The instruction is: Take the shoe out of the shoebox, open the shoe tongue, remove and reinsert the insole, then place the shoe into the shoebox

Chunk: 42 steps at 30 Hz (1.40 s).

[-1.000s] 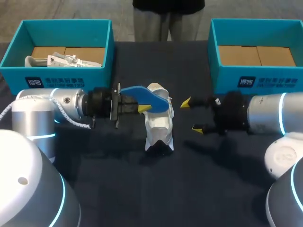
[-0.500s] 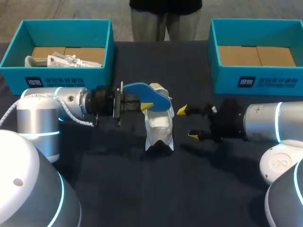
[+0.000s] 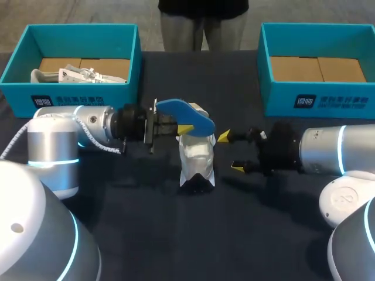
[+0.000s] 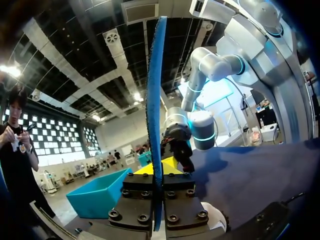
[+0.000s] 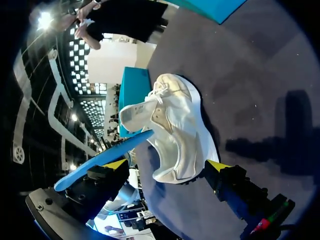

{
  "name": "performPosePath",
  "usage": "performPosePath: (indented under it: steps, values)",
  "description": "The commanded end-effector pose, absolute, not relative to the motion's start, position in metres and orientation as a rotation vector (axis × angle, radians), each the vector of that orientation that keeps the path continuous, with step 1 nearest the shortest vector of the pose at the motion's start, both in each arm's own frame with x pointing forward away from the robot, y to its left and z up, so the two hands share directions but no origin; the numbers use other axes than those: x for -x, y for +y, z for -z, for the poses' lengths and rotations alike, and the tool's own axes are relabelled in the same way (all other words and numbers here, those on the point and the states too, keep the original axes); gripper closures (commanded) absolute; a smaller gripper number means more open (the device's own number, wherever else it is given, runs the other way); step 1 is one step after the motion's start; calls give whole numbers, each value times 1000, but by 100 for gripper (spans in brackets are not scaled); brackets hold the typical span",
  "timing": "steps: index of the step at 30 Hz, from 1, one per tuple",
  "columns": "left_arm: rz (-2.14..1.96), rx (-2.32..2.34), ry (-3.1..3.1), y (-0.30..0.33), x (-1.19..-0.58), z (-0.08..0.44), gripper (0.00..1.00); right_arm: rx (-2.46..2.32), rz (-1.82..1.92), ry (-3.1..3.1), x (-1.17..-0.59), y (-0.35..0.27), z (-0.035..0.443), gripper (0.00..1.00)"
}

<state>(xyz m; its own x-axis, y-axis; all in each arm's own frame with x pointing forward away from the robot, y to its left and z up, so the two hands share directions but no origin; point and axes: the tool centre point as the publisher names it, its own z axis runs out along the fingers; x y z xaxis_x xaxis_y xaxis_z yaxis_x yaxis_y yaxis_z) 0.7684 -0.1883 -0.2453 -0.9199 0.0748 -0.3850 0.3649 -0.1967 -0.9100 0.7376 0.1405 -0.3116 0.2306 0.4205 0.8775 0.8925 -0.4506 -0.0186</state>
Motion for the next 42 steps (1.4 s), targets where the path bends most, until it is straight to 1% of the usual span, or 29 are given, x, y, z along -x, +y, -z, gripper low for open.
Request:
performPosePath:
  steps: [1,20,42]
  values:
    - [2248,-518,1848,-192,-773,250,100,1983,1156,-1201,-738,143,311,0]
    - [2296,-487,1854,-200,-778,261,100,1983,1156,-1201,-738,143,311,0]
    - [2322,-536,1823,-198,-771,246,100,1983,1156,-1201,-738,143,311,0]
